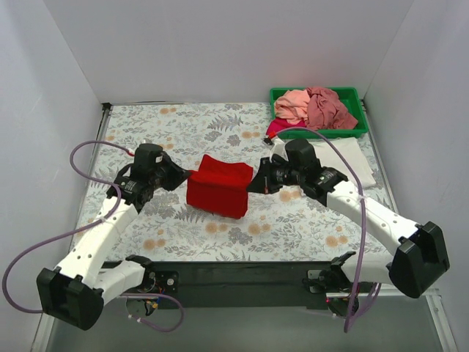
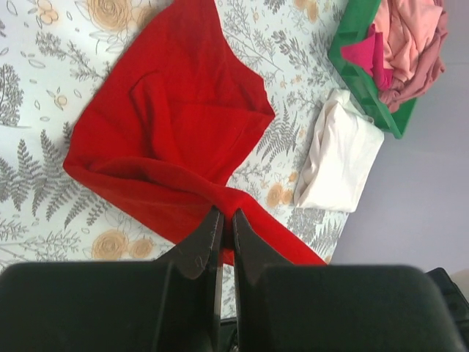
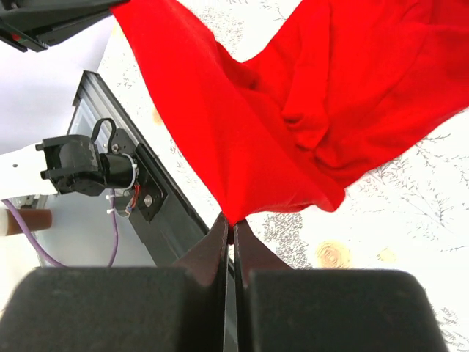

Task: Fold and stack the t-shirts
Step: Fold the tshirt

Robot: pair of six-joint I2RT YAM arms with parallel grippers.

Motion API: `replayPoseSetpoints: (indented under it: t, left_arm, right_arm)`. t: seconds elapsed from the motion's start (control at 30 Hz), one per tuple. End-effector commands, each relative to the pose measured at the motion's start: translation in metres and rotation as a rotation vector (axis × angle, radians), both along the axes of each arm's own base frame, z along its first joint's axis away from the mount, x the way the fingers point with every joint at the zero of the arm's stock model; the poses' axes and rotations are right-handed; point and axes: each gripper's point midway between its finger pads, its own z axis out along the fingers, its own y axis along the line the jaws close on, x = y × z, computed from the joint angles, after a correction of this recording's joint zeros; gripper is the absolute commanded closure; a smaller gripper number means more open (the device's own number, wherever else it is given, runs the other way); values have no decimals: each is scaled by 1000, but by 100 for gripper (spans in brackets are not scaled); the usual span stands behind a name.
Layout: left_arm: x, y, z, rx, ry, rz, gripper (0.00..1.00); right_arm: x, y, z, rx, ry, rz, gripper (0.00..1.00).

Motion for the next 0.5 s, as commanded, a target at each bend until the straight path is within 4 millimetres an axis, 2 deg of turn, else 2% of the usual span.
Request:
replayPoseSetpoints:
  t: [0.0,0.17,0.23,0.27,0.3,0.37,0.43,0.47]
  left_arm:
    - [32,15,15,70,-84,88,100]
    - [58,15,12,113,-92,107,100]
    - [70,14,2,143,-68,109,100]
    - [76,12,6,145,-76,102,100]
    - [83,11,-6,161,-49,97,100]
    - [93,11,-11,179,-45,102,100]
    - [104,12,-25,201,-14,111,100]
    - [111,12,-29,210,-15,106,100]
  right_arm:
    - [15,5,14,47,-23,48,99]
    - [45,-1,5,53,5,30,99]
    - [60,-3,-4,42,29,9,99]
    - [64,-4,-6,44,35,10,99]
    - [71,-6,-14,34,53,2,99]
    - [79,-6,-19,28,58,1,99]
    - [91,-10,-34,9,83,-16,99]
    - [96,-10,-35,13,85,-12,99]
